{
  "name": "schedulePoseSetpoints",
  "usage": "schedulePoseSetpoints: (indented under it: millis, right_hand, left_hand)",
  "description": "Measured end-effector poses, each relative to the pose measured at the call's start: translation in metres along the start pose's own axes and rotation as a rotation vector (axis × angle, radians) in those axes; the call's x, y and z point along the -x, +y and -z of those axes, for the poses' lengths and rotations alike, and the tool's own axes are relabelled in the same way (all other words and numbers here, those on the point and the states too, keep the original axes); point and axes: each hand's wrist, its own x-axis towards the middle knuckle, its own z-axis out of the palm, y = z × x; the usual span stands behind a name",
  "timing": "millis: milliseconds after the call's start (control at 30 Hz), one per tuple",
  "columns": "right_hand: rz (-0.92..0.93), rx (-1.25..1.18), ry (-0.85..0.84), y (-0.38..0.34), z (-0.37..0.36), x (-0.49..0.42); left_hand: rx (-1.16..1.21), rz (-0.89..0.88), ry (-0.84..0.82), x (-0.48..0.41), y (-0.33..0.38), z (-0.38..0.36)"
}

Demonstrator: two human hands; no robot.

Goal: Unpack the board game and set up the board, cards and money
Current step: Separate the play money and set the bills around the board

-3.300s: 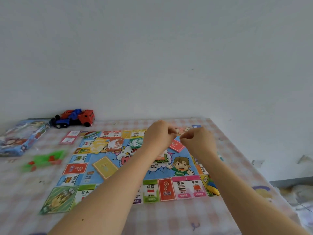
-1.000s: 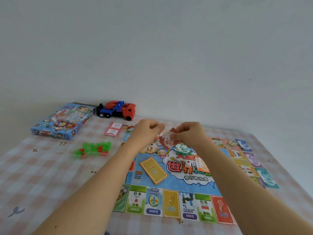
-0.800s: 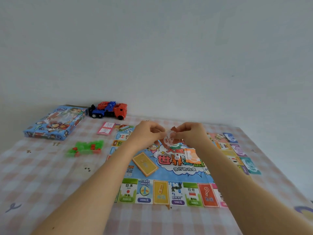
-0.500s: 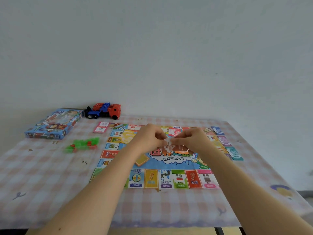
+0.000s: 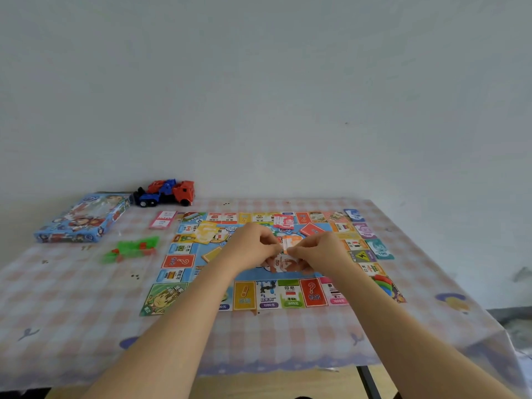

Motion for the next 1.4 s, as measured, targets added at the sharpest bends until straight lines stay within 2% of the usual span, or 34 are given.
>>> schedulePoseSetpoints:
  millis: [100, 233, 367, 800, 1200, 1233, 1300, 1400]
  right_hand:
    - [-0.015, 0.009, -0.008, 0.002, -0.003, 0.001]
    - [0.015, -0.013, 0.02, 0.003, -0.003, 0.0]
    - [0.018, -0.005, 0.015, 0.007, -0.008, 0.0]
    - [0.001, 0.004, 0.028, 0.009, -0.009, 0.003]
    - [0.031, 0.068, 0.05, -0.002, 0.007, 0.002]
    - [0.037, 0.034, 0.062, -0.002, 0.008, 0.002]
    - [0.019, -0.18, 0.108, -0.001, 0.013, 0.002]
    - [-0.115, -0.597, 0.138, -0.003, 0.021, 0.007]
  left_hand:
    - [0.036, 0.014, -0.016, 0.001, 0.0, -0.001]
    - [0.064, 0.048, 0.055, -0.001, 0.0, -0.003]
    - [0.087, 0.089, -0.003, 0.0, -0.001, -0.004]
    - [0.092, 0.103, -0.04, -0.001, 0.002, -0.003]
    - [-0.083, -0.038, -0.04, -0.003, 0.015, 0.003]
    - [-0.087, -0.029, -0.034, -0.004, 0.016, 0.003]
    - [0.001, 0.026, 0.006, -0.006, 0.017, 0.003]
    - [0.378, 0.184, 0.091, -0.011, 0.016, 0.004]
